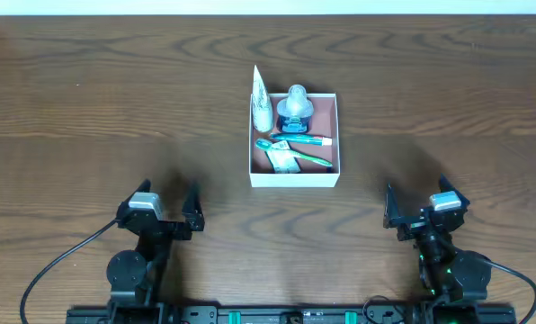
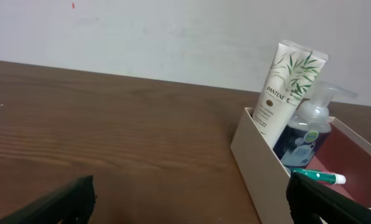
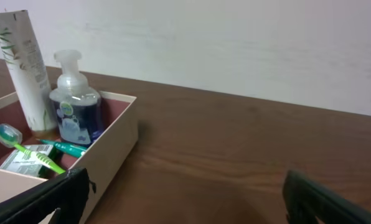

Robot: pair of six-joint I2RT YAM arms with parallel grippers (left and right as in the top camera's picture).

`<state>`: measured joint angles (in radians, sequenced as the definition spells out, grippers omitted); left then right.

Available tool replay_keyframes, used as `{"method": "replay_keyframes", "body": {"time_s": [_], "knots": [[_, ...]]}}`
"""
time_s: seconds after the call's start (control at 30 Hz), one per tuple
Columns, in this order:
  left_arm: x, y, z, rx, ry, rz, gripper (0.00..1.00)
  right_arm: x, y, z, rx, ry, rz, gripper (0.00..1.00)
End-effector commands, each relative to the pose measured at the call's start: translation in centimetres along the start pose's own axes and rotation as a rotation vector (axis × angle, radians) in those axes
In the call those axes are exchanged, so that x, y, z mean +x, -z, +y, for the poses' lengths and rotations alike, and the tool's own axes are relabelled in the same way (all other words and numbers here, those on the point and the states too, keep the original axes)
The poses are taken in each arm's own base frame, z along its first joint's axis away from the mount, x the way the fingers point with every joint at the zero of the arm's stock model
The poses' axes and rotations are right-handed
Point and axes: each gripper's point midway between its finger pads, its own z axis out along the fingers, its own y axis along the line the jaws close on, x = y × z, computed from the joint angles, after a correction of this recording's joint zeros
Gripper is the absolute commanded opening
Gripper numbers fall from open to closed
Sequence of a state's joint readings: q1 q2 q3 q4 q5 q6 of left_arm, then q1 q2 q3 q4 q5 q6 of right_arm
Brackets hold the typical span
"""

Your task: Pack container

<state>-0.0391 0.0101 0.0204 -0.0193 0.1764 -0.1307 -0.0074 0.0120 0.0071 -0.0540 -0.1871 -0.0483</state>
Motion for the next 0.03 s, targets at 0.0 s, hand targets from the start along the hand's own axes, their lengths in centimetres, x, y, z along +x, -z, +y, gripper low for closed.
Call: {"method": "replay_keyframes", "body": {"time_s": [0.0], "knots": [[1.52,-0.07,0.26,-0.004,0.005,0.046,0.98,0.07,0.04,-0.38,0.016,0.012,0.001,0.99]]}}
